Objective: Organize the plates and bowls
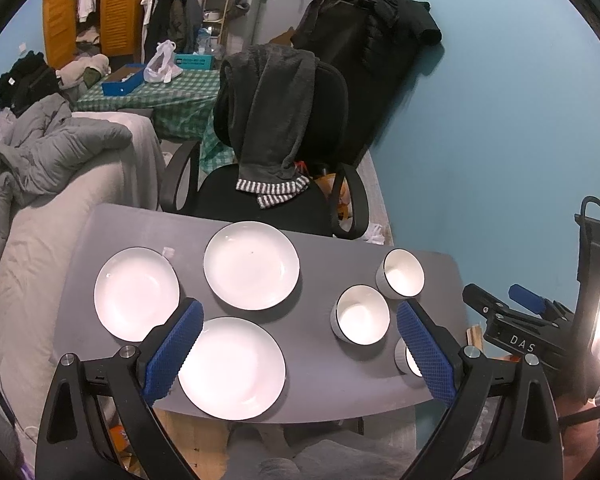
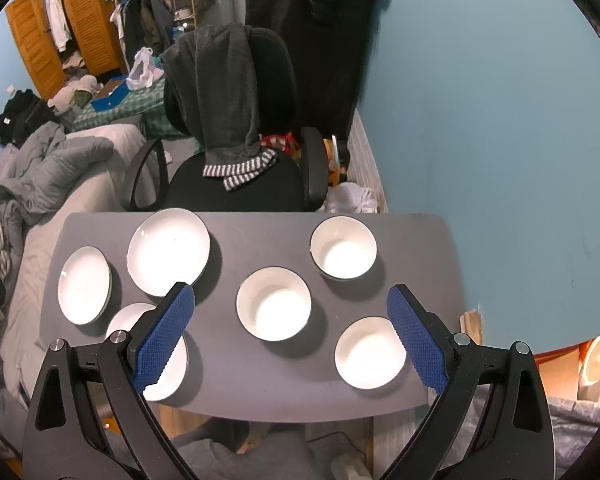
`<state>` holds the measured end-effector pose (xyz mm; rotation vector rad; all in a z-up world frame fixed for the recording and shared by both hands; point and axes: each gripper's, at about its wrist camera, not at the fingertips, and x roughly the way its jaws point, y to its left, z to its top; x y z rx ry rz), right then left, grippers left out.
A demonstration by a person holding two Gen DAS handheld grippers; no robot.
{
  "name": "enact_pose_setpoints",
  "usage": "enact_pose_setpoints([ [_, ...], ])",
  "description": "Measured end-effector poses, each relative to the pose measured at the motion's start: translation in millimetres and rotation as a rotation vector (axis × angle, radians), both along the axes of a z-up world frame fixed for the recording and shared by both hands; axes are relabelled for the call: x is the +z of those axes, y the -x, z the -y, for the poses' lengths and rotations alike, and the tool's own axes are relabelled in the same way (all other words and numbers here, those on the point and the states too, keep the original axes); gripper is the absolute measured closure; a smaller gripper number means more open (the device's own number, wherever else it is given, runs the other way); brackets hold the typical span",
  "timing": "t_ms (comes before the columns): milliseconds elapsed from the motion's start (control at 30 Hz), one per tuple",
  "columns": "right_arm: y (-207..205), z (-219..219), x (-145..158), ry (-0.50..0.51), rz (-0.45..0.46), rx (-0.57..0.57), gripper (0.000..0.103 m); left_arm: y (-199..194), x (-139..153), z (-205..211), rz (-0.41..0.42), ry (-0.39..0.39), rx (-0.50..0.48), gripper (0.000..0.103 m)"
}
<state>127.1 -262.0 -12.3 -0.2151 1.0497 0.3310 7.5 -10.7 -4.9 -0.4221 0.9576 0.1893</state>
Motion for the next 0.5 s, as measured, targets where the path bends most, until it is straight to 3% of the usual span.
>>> enact_pose_setpoints([
  [500,2.7,0.2,-3.7,0.008,-0.001,0.002,0.006,1.8,-3.3,0.5,0.001,0.019,-0.005,0.004],
])
